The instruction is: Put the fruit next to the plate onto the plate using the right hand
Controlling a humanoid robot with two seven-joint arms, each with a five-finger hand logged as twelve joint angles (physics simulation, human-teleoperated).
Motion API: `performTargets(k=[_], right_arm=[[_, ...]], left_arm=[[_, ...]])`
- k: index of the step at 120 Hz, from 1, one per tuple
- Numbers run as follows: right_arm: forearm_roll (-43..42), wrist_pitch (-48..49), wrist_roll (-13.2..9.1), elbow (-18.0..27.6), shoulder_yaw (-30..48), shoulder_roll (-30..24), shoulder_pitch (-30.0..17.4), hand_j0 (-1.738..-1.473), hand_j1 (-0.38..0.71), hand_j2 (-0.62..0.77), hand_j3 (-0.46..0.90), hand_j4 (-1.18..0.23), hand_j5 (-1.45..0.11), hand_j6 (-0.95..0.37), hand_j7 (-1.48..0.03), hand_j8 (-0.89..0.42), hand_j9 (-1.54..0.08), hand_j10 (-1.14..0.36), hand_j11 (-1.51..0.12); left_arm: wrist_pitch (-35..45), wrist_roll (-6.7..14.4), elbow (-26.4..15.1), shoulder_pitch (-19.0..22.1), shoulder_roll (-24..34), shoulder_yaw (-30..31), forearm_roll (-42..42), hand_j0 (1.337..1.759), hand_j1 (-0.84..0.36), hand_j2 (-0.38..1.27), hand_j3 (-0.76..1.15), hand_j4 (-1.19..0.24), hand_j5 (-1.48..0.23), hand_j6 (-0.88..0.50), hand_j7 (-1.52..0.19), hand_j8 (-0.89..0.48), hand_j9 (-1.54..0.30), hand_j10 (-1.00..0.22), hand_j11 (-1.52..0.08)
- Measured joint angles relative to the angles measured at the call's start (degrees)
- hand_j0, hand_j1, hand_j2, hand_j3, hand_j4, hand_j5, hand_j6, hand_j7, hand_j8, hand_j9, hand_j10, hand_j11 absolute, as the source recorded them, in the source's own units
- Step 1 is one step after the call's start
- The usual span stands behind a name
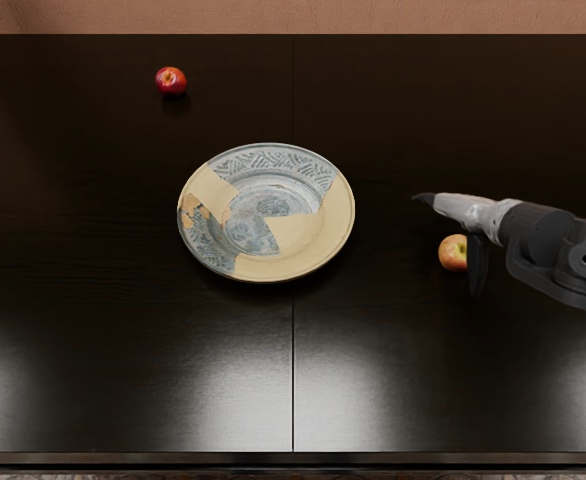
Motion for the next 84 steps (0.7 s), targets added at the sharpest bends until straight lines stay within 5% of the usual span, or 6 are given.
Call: performTargets(k=[84], right_arm=[[-6.5, -8.2, 0.0, -3.0, -0.3, 3.1, -5.8, -1.658, -0.2, -0.02, 0.0, -0.13, -0.17, -0.14, -0.17, -0.13, -0.17, -0.13, -0.17]], left_arm=[[0.0, 0.0, 0.0, 0.0, 0.0, 0.0, 0.0, 1.658, 0.34, 0.0, 0.0, -0.01, -0.01, -0.01, -0.01, -0.01, -0.01, -0.01, -0.01]])
